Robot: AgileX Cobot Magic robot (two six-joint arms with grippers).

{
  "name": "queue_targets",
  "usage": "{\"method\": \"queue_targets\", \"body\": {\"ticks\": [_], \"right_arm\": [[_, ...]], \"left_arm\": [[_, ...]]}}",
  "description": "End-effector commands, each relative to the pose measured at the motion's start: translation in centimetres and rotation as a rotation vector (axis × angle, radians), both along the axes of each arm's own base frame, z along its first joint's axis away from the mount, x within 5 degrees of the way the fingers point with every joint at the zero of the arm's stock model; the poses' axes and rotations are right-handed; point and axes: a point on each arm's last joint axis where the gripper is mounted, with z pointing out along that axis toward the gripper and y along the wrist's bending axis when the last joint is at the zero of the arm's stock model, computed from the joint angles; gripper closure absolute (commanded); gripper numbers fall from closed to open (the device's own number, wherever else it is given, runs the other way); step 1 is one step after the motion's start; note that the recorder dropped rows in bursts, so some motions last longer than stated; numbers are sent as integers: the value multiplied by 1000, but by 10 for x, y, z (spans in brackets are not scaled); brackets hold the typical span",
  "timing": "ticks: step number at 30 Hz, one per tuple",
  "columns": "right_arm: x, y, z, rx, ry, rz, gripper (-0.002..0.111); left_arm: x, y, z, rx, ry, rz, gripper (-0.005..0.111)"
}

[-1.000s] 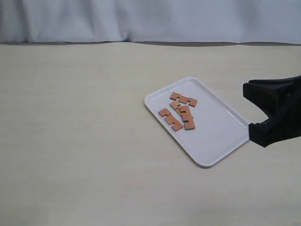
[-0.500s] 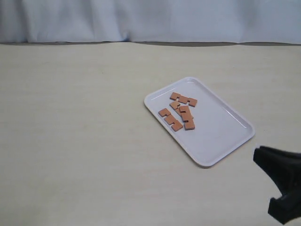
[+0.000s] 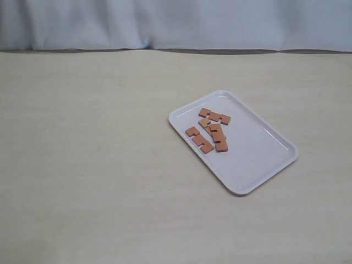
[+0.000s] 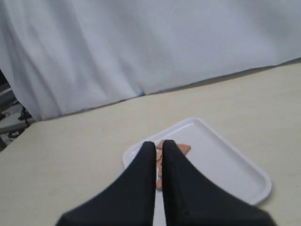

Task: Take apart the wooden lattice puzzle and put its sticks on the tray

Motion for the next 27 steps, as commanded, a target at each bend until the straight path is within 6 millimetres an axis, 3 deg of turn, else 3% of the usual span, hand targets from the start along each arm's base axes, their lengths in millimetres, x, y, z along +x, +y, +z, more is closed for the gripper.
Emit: {"method": "queue_targets", "body": {"ticks": [1,7,12,27], "right_arm": [[0,-1,5,0,-59,-19,104],[0,-1,5,0,-59,-15,104],[0,-4,1,-329,-3,-20,104],[-2,-9,-4,-431,72,-91,104]], "left_arm": [[0,-1,0,-6,-6,-9,107],[0,-1,0,-6,-6,-9,107],[0,-1,0,-6,-6,-9,107],[0,-1,0,-6,-6,-9,107]]}}
